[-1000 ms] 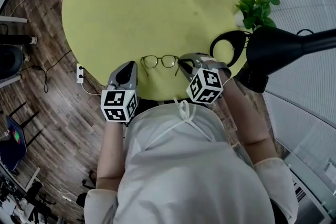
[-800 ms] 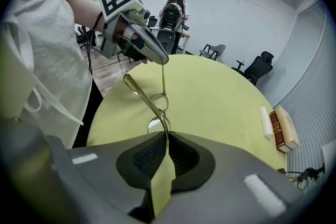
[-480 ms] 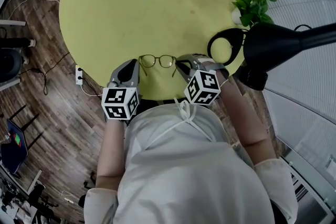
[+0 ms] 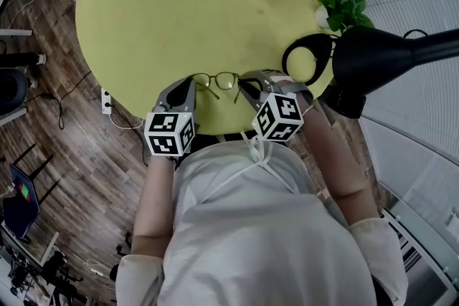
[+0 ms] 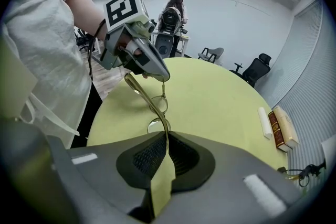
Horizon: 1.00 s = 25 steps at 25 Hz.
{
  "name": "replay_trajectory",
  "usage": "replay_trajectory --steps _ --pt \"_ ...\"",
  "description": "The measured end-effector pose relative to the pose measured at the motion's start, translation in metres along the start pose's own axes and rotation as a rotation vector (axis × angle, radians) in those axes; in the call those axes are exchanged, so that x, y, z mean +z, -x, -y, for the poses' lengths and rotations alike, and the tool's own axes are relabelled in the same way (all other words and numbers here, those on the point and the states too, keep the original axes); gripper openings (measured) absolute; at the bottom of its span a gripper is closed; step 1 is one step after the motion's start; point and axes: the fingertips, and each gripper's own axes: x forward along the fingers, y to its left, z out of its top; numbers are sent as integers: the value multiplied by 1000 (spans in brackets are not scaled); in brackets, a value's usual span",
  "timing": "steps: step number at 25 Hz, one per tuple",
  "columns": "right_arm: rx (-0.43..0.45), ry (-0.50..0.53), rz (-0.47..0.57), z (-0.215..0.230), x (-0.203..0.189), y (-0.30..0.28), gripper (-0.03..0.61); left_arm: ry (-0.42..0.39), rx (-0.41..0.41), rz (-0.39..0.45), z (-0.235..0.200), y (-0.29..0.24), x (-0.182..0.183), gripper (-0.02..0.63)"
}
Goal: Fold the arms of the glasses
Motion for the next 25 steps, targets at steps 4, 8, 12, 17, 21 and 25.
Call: replay_trajectory --steps 4,8,12,17,21,25 --pt "-4 -7 3 0 -1 -1 17 48 -8 -17 -1 -8 -9 6" --pt "-5 -6 7 1 -2 -2 17 40 -6 -34 -1 -17 -14 6" --pt "-4 -10 7 1 -2 -2 17 30 -16 -52 2 -26 -19 7" --pt "0 4 11 1 -4 -3 17 1 -14 -68 6 -36 -25 7" --pt "5 8 9 -1 -4 -4 17 -6 -13 -87 6 -41 -31 6" --pt "12 5 12 0 -5 -4 17 -16 -10 -94 5 -45 -32 6"
